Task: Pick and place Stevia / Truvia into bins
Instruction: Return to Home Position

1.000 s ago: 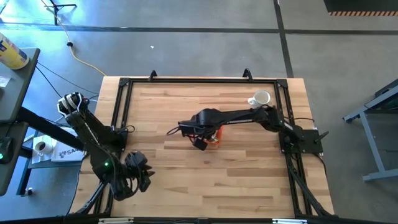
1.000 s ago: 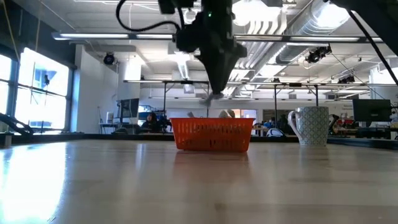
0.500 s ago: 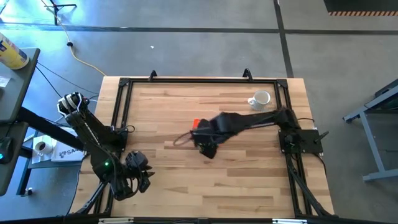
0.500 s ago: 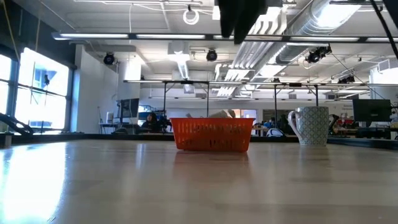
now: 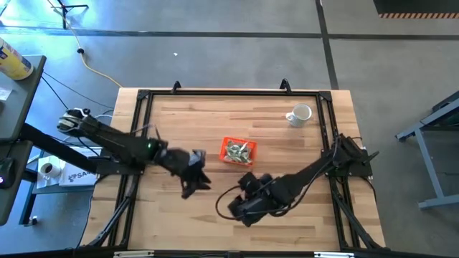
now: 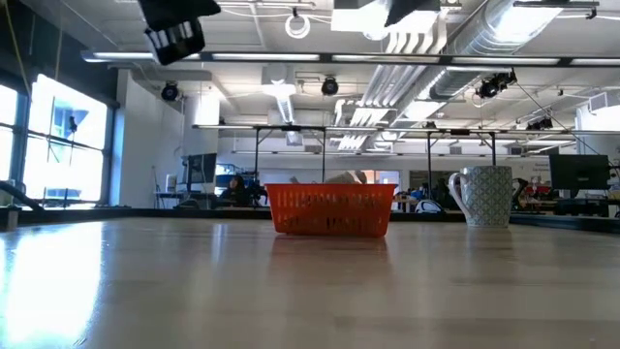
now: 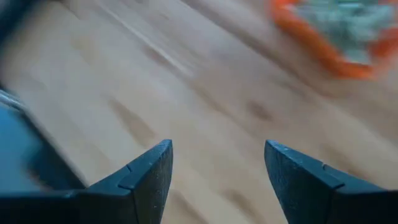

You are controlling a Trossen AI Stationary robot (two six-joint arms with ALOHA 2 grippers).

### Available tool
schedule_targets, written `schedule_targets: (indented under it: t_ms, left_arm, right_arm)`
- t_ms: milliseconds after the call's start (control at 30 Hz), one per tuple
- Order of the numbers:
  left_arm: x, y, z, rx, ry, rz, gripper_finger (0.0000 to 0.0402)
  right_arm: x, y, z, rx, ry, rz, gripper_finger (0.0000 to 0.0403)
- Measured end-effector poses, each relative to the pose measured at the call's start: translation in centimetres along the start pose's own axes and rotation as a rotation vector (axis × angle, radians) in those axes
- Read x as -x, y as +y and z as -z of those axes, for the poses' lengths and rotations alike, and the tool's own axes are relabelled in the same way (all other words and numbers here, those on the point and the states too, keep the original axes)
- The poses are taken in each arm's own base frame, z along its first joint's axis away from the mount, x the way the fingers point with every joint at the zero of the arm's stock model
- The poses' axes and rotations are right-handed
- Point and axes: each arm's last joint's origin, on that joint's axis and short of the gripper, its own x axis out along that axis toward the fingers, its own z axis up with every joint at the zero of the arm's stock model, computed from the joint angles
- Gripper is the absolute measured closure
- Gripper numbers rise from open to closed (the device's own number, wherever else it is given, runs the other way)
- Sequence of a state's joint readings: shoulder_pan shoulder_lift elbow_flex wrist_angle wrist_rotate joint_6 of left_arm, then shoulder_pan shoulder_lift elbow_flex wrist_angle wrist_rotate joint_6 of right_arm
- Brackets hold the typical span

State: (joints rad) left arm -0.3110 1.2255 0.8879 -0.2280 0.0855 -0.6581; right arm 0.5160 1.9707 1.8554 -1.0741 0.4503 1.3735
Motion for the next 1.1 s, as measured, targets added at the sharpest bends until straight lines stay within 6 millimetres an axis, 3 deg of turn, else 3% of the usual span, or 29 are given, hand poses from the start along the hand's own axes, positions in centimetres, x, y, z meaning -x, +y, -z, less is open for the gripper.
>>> schedule_targets:
  t_ms: [100,200,300,400,500,600,733,867,1000,1100]
  left_arm:
    - [1.6,1.4,-1.5,0.028,-0.019,0.037,0.0229]
    - [4.0,2.6,-2.3,0.041,-0.068,-0.007,0.0229]
    - [6.6,3.1,-2.7,0.062,-0.119,-0.005,0.0229]
    - [9.2,3.2,-2.4,0.077,-0.12,0.045,0.0229]
    - [11.1,2.5,-2.2,-0.014,-0.18,0.093,0.0229]
    - [12.5,2.0,-2.0,-0.062,-0.228,0.126,0.0229]
    - [13.4,2.1,-1.2,-0.076,-0.202,0.105,0.0229]
    - [13.3,2.5,-0.6,-0.074,-0.173,0.096,0.0229]
    - [11.4,3.4,0.3,-0.079,-0.222,0.22,0.0229]
    - [9.8,4.3,1.3,-0.1,-0.246,0.321,0.0229]
  right_arm:
    - [0.3,0.7,-1.2,-0.005,-0.113,-0.127,0.0159]
    - [3.3,-0.3,-3.8,0.047,-0.175,-0.123,0.0159]
    - [6.3,-2.2,-6.3,0.098,-0.128,-0.07,0.0159]
    - [9.2,-3.5,-8.3,-0.014,-0.095,-0.104,0.0158]
    - [11.2,-2.8,-9.0,0.14,-0.198,-0.185,0.0158]
    - [11.5,-2.1,-9.4,0.215,-0.259,-0.232,0.0158]
    - [9.7,-1.1,-9.1,0.254,-0.302,-0.293,0.0157]
    - [5.4,-0.1,-7.3,0.198,-0.34,-0.362,0.0159]
    - [0.8,0.6,-5.4,0.138,-0.473,-0.668,0.0158]
    - [-2.1,-1.3,-4.1,0.155,-0.572,-0.899,0.0157]
